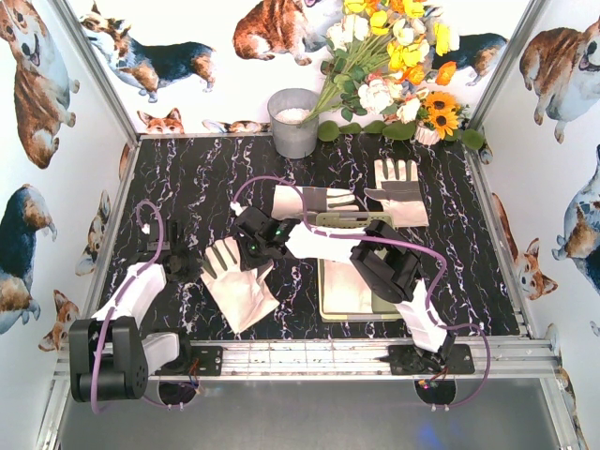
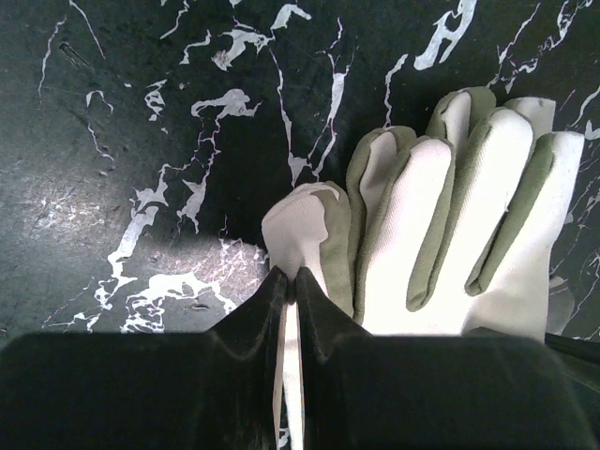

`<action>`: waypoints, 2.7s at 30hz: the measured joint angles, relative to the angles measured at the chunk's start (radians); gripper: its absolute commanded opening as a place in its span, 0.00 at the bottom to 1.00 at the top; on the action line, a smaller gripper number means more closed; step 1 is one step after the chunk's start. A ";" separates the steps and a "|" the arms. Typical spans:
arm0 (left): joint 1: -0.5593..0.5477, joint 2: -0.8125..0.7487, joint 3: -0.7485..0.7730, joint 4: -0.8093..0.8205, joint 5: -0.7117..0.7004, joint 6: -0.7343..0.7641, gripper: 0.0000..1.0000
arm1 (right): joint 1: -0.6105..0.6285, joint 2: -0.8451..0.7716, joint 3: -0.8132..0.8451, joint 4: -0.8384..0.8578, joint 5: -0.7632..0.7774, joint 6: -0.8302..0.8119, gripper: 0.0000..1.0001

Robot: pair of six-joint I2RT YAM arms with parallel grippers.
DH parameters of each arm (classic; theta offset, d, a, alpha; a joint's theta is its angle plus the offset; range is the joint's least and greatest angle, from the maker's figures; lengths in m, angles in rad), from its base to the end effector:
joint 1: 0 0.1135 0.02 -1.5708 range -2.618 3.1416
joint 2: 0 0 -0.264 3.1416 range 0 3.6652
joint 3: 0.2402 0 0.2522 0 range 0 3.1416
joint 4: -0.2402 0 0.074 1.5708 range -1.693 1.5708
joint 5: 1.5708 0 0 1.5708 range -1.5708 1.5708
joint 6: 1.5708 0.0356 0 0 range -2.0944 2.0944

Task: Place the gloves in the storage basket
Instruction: Pair the glove with the glove.

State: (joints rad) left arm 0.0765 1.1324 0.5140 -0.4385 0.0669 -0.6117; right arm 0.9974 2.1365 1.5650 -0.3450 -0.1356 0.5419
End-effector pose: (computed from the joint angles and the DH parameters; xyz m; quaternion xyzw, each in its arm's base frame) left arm 0.1958 0.0126 0.1640 -0.3181 0.9128 -0.0984 0.2364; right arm 0.2490 0.3945 0.1676 -0.2345 0.9155 0.2692 0.1856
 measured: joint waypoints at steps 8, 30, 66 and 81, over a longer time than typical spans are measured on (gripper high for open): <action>0.001 -0.014 0.000 -0.011 0.009 -0.001 0.00 | -0.006 0.000 0.016 -0.017 0.006 -0.011 0.00; 0.002 -0.032 0.000 -0.035 0.019 -0.008 0.00 | -0.019 0.000 0.047 -0.056 -0.020 -0.025 0.00; -0.003 0.171 -0.023 0.111 0.383 -0.065 0.07 | -0.034 0.026 0.040 -0.049 -0.025 -0.041 0.30; -0.005 0.209 0.029 0.075 0.378 0.000 0.13 | -0.216 -0.198 -0.122 -0.047 -0.082 -0.044 0.72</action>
State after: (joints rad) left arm 0.0711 1.3415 0.5426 -0.3637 0.4450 -0.6121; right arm 0.7811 1.9388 1.4429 -0.3923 -0.2173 0.4980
